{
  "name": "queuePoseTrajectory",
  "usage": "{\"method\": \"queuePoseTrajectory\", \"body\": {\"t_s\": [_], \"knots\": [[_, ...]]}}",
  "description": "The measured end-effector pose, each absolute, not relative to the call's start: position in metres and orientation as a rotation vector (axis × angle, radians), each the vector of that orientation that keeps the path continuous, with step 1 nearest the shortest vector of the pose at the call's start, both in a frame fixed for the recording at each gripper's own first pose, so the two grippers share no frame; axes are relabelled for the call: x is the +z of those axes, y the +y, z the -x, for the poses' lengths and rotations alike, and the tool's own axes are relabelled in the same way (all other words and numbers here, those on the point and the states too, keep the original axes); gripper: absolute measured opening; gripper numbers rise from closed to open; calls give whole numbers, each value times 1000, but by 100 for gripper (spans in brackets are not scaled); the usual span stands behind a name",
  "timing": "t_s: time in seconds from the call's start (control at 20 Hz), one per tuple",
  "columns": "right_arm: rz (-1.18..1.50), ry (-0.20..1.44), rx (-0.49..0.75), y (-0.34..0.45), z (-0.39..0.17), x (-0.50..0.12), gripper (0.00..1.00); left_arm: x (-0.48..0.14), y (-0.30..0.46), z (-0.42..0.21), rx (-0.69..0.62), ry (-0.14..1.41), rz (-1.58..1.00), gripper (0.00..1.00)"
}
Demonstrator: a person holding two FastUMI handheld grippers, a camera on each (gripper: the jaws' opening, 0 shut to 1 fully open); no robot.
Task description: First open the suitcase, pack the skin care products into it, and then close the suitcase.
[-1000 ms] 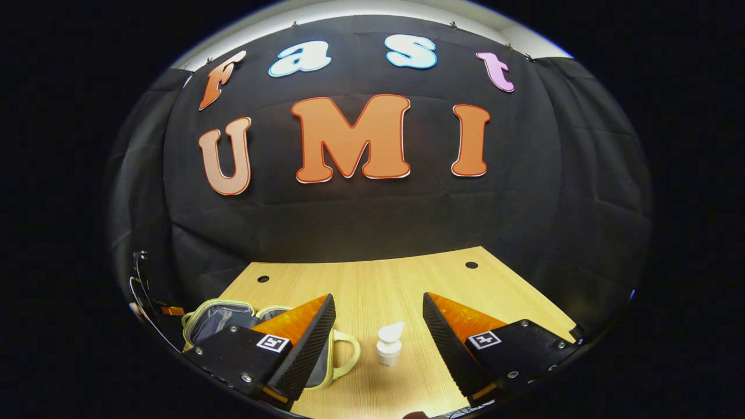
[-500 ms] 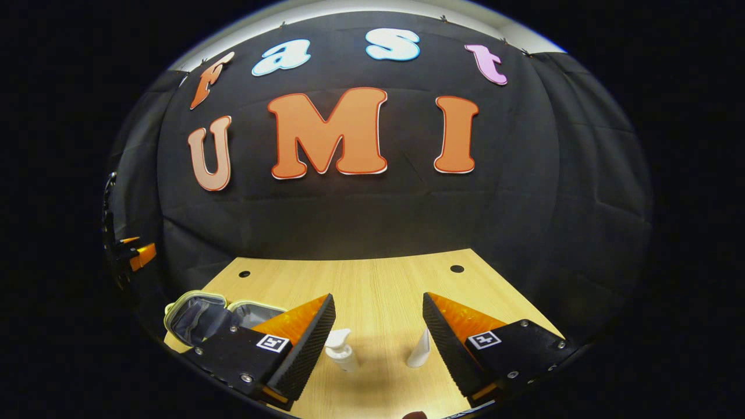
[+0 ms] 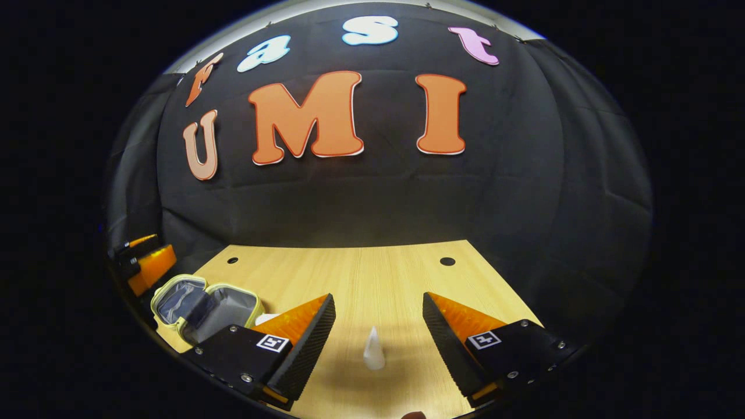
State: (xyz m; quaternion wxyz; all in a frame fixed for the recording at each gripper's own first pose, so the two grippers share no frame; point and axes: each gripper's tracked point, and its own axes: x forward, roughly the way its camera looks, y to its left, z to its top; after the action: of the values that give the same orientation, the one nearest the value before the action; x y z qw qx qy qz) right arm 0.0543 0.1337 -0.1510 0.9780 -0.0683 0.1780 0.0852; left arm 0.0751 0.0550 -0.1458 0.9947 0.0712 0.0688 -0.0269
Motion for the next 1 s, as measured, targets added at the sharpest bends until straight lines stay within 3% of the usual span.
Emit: {"method": "queuePoseTrajectory", "body": {"t_s": [0.35,0.7,1.0], "knots": [[180,388,182,95,-61,-185,96,-245,-81,-66,-239,279,-160,100],[203,416,189,73,-63,-210,96,-344,-96,-90,-168,396,-127,100],[184,438,181,64,-57,-229,96,-374,-118,-129,-170,399,-111,99]]}}
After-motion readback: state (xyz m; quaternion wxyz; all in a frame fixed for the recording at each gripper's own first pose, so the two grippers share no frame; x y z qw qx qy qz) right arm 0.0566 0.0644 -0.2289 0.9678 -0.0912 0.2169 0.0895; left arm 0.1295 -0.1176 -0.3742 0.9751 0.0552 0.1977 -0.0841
